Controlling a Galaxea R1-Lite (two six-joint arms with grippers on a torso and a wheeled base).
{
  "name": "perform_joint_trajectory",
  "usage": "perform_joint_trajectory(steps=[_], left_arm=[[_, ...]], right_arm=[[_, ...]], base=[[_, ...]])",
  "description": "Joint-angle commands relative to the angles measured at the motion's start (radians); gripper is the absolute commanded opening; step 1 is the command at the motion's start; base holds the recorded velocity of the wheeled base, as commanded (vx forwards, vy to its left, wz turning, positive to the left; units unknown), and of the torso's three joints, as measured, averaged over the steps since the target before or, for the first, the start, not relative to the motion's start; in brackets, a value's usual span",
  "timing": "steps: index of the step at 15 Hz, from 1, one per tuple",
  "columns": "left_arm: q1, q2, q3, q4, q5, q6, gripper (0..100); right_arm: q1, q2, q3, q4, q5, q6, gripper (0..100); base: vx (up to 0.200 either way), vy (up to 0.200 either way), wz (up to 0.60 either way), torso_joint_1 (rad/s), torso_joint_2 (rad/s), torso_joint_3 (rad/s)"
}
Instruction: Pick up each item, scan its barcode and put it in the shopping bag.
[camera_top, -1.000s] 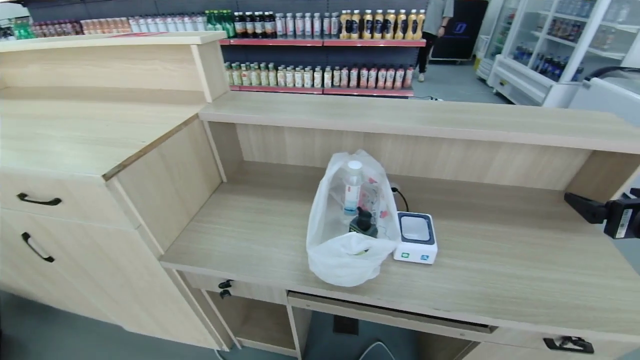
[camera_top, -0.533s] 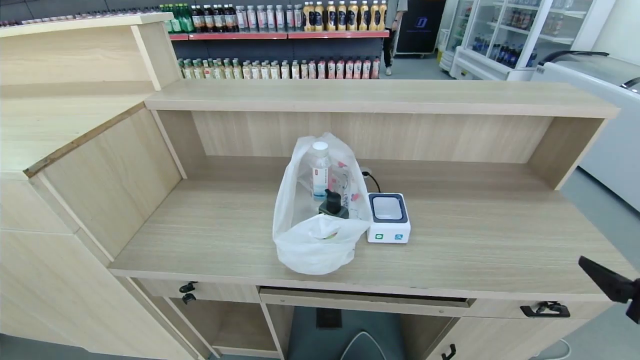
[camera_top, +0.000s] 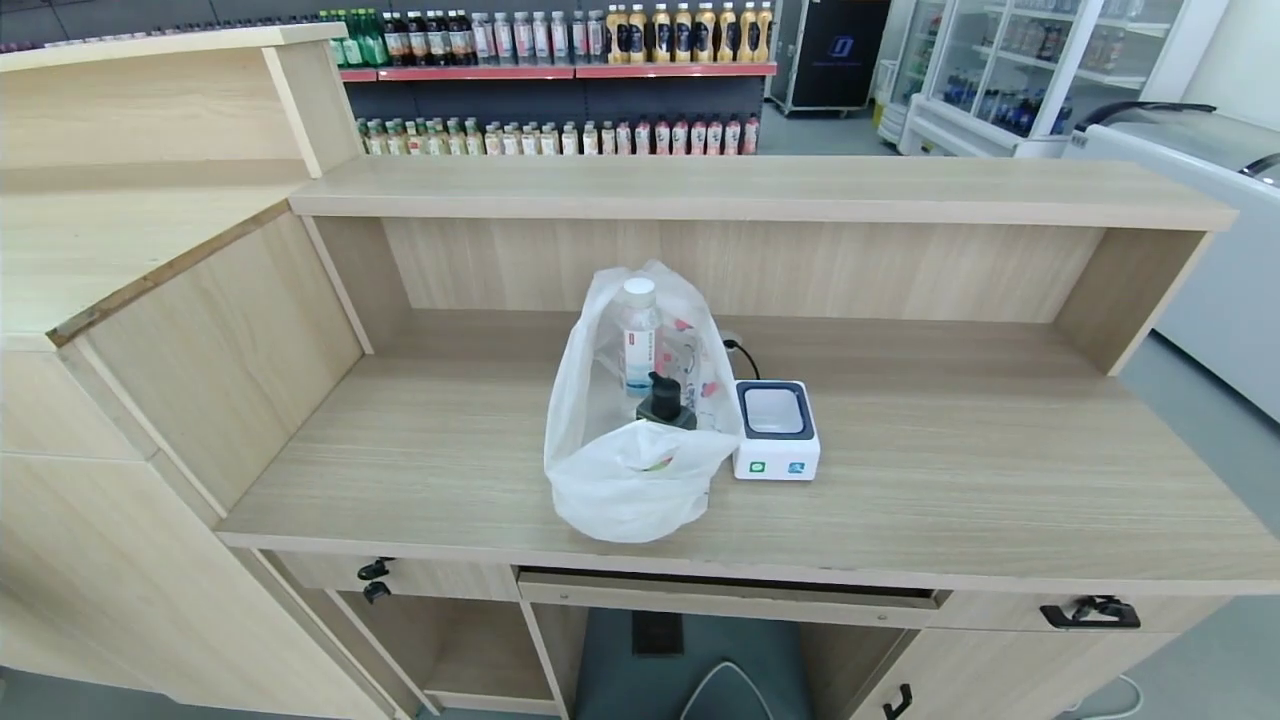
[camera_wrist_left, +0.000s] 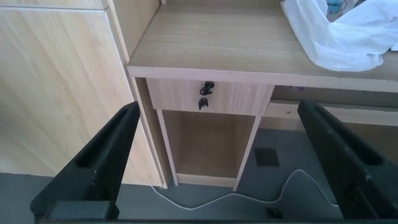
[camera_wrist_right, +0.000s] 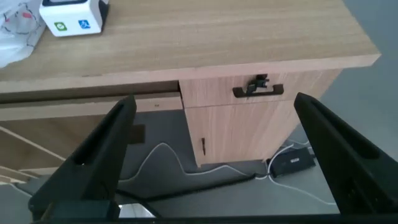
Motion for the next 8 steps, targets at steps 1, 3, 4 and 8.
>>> perform_joint_trajectory(steps=[1,3,4,8], left_arm=[[0.001,0.000,0.001,0.000,0.000,0.000,100],[0.001,0.000,0.000,0.000,0.000,0.000,100],[0.001,0.000,0.000,0.000,0.000,0.000,100],[0.001,0.000,0.001,0.000,0.000,0.000,100]], right_arm=[[0.015,-0.140,0.007,0.011,-0.017,0.010,100],[0.015,-0.140,0.007,0.013,-0.031,0.020,100],[0.015,-0.140,0.007,0.011,-0.032,0.020,100],[0.015,-0.140,0.007,0.013,-0.032,0.019,100]], base=[[0.000,0.000,0.00,0.000,0.00,0.000],[0.000,0.000,0.00,0.000,0.00,0.000],[0.000,0.000,0.00,0.000,0.00,0.000],[0.000,0.000,0.00,0.000,0.00,0.000]])
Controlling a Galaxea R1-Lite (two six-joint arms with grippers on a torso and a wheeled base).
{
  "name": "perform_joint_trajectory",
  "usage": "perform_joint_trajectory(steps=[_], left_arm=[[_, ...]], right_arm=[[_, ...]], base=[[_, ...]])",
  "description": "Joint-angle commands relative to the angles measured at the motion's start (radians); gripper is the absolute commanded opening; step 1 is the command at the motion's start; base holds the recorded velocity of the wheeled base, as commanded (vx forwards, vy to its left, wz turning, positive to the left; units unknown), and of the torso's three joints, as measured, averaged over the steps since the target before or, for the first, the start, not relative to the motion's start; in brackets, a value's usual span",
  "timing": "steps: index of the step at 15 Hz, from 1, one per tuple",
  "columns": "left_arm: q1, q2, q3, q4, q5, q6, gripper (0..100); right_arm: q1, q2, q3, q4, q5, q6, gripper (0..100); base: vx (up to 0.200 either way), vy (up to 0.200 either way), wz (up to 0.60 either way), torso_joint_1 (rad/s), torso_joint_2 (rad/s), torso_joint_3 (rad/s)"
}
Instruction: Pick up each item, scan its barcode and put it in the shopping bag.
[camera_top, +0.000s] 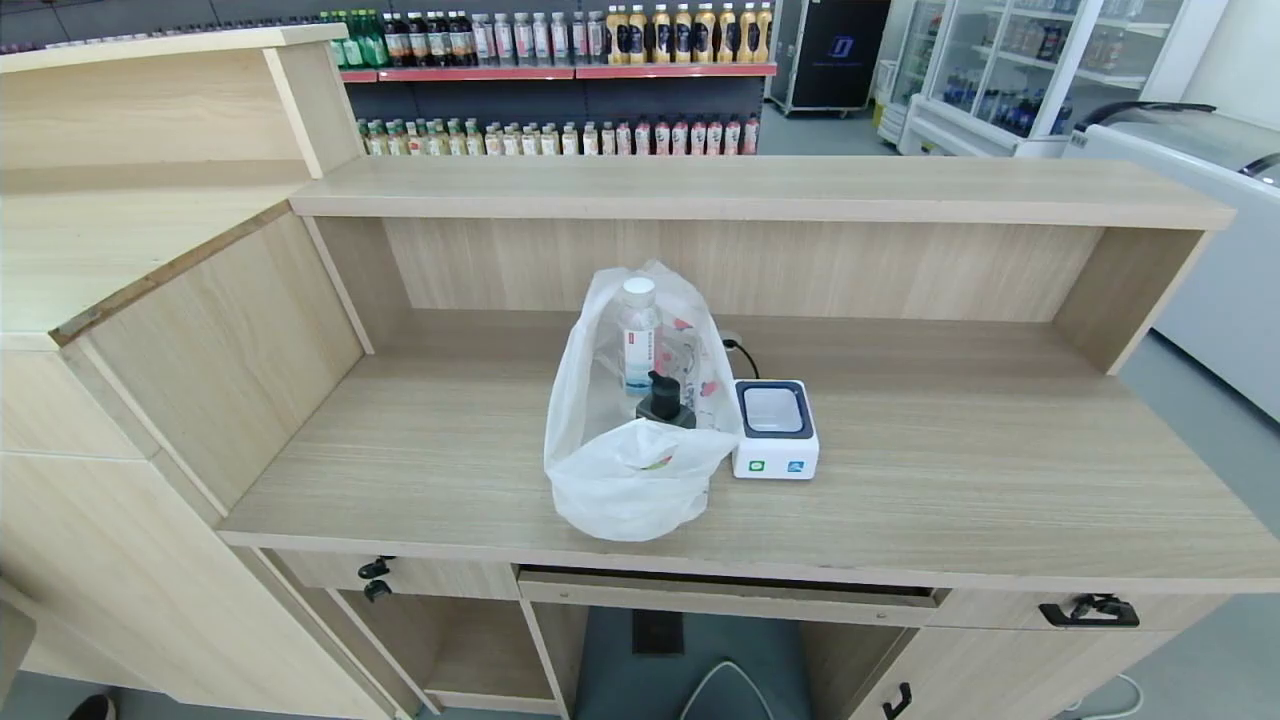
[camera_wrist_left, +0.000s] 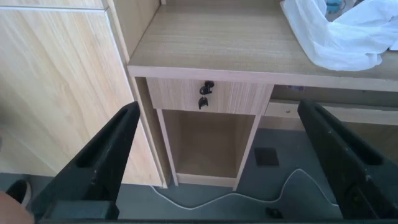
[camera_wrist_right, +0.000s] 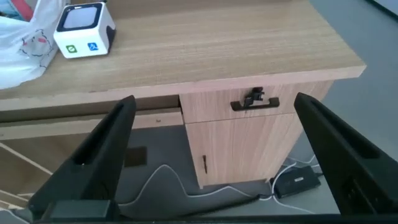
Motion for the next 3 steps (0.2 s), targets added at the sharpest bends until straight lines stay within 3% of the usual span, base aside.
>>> perform_joint_trajectory(steps=[1,3], left_arm=[[0.000,0.000,0.000,0.000,0.000,0.000,100],[0.000,0.000,0.000,0.000,0.000,0.000,100]], right_arm=[[0.000,0.002,0.000,-0.001,0.000,-0.001,100],[0.000,0.002,0.000,-0.001,0.000,-0.003,100]], base=[[0.000,0.000,0.00,0.000,0.00,0.000],[0.000,0.000,0.00,0.000,0.00,0.000]])
